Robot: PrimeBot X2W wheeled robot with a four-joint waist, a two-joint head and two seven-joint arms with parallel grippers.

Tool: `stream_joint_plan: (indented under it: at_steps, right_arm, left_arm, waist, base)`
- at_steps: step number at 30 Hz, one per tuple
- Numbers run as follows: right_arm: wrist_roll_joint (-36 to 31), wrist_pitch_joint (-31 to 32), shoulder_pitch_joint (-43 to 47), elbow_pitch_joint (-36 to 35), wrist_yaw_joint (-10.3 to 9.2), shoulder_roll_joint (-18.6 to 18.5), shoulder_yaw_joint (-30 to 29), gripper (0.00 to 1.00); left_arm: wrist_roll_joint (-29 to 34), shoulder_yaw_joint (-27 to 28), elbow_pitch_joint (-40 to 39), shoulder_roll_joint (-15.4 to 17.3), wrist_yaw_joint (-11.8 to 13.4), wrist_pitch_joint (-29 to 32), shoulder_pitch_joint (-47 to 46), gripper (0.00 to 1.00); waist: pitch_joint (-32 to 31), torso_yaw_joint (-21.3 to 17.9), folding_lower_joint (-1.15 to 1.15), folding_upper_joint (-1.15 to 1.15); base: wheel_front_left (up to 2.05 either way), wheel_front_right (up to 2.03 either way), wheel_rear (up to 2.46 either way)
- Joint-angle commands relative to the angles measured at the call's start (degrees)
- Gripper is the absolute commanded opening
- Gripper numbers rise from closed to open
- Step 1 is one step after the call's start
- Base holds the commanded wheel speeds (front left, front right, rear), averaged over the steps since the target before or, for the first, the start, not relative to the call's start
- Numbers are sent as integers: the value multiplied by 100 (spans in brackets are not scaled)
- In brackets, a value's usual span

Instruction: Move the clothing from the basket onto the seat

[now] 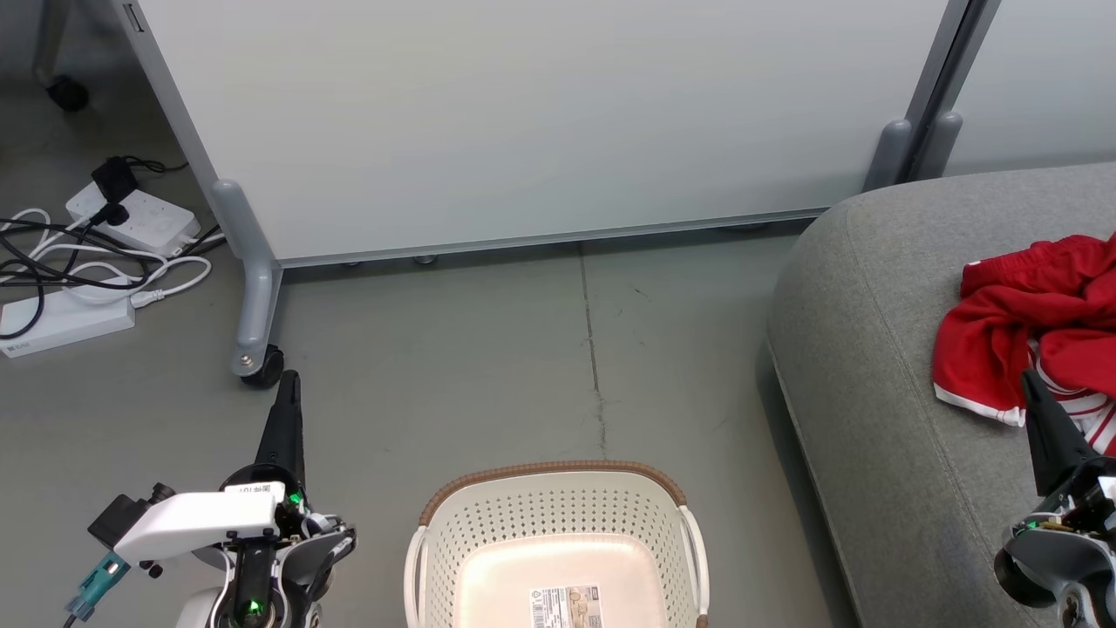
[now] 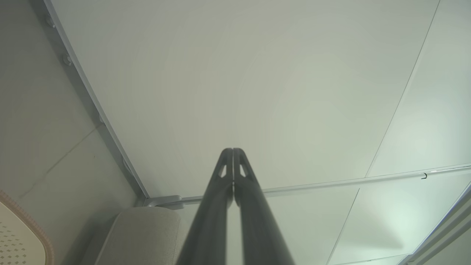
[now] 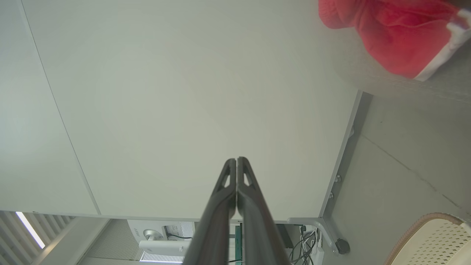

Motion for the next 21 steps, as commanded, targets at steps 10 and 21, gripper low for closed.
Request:
stream_joint_plan:
  at_steps: [10,21]
  right_arm:
    - [0,36,-55,16,14,-8,-7,0]
    - [-6,37,-57,16,14,-6,-11,0]
  left_arm:
    - [-23,20,-2,15,-23,16,-113,0]
    - [-23,20,-2,15,-23,16,-113,0]
  waist:
    - [0,0,0,0]
    - [0,0,0,0]
  base:
    - [0,0,0]
    - [0,0,0]
